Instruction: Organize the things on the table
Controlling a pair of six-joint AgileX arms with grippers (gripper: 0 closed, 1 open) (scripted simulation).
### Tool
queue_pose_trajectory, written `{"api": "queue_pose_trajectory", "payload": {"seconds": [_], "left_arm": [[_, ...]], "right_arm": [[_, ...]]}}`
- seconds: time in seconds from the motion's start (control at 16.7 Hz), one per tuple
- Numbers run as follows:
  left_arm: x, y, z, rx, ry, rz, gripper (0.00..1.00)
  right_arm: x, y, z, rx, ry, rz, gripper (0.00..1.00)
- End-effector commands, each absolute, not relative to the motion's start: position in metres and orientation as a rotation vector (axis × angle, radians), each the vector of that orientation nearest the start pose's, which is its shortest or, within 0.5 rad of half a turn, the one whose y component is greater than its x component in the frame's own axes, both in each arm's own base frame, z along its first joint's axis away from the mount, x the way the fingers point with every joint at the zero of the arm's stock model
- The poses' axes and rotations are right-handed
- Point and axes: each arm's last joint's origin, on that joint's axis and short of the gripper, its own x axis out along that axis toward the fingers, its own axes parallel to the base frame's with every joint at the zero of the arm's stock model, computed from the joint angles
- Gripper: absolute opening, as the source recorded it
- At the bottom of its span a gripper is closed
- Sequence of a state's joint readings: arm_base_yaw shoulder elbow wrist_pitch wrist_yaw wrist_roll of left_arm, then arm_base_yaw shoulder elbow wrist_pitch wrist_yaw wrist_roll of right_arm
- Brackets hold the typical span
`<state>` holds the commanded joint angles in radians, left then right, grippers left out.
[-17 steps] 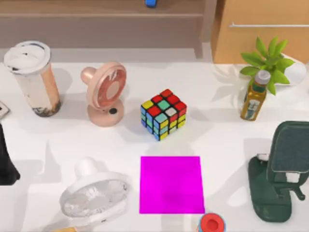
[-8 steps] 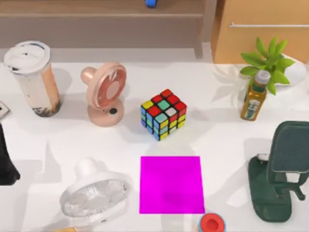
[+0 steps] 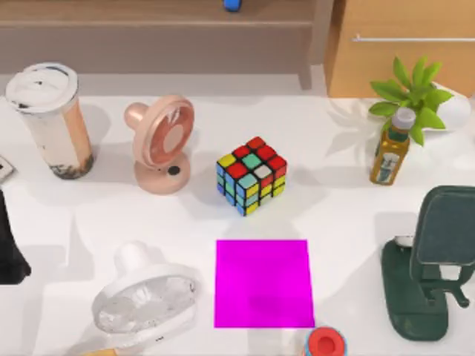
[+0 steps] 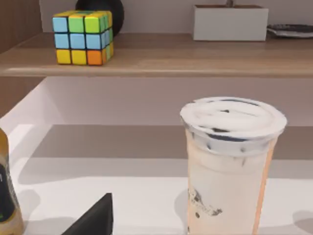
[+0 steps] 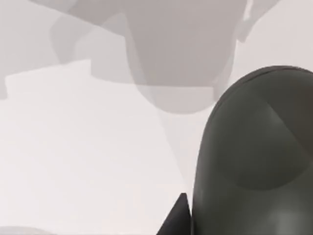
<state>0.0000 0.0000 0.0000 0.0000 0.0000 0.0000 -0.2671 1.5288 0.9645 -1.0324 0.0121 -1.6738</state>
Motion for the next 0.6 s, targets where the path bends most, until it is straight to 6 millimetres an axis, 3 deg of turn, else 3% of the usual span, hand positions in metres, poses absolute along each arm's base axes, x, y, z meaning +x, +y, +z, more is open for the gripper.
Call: {"api": "queue_pose_trajectory", "payload": {"seconds": [0.24, 0.6], "left_arm": [[0.106, -0.001, 0.16, 0.0, 0.0, 0.0, 1.0], [0.106, -0.001, 0.16, 0.0, 0.0, 0.0, 1.0]], "right_arm": [[0.239, -0.065, 0.214, -1.088, 1.296, 1.076, 0.0], [0.242, -0.063, 0.215, -1.103, 1.285, 1.081, 0.0]]}}
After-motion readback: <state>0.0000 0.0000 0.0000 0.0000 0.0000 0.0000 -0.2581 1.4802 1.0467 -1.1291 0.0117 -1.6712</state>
